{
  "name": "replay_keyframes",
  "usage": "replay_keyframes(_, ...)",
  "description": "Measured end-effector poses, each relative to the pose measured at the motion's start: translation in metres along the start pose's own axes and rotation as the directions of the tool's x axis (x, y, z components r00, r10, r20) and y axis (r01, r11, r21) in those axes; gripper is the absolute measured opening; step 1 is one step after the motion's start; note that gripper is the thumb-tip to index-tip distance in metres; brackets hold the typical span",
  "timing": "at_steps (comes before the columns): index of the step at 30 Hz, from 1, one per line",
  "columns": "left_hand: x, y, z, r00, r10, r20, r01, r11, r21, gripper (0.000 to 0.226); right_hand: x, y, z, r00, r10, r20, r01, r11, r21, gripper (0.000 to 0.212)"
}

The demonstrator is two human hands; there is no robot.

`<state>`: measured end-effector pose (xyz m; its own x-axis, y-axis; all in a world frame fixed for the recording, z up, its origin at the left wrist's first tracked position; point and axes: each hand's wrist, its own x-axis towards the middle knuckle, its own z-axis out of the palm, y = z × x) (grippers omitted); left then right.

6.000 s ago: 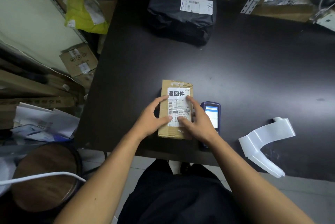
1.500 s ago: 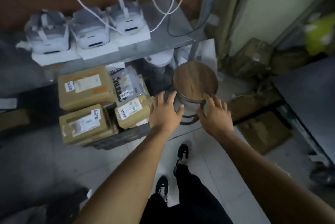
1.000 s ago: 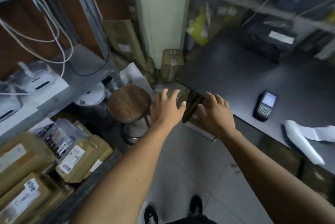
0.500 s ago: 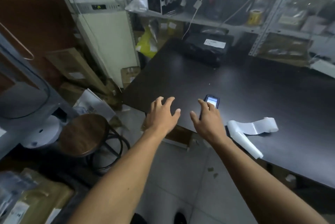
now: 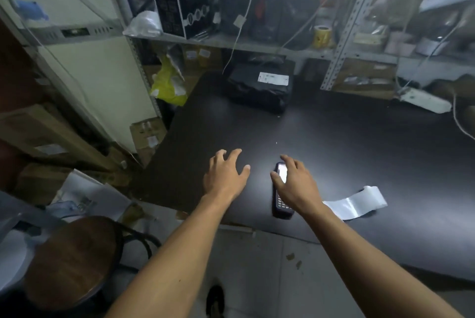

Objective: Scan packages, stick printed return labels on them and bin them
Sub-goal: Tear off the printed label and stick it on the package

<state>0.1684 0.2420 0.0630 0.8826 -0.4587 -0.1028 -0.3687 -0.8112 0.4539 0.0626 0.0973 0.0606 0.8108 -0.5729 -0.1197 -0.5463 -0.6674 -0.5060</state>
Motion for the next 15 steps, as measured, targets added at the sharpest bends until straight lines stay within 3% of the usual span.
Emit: replay_keyframes(15,0.182,0.014,-0.051,0.991,0.133,0.02,-0.132,0.989,-0.065,0.056,0.143,-0.05,-0.038,0.987,0.109,-0.122,-0.102,0.993,0.067,0.053)
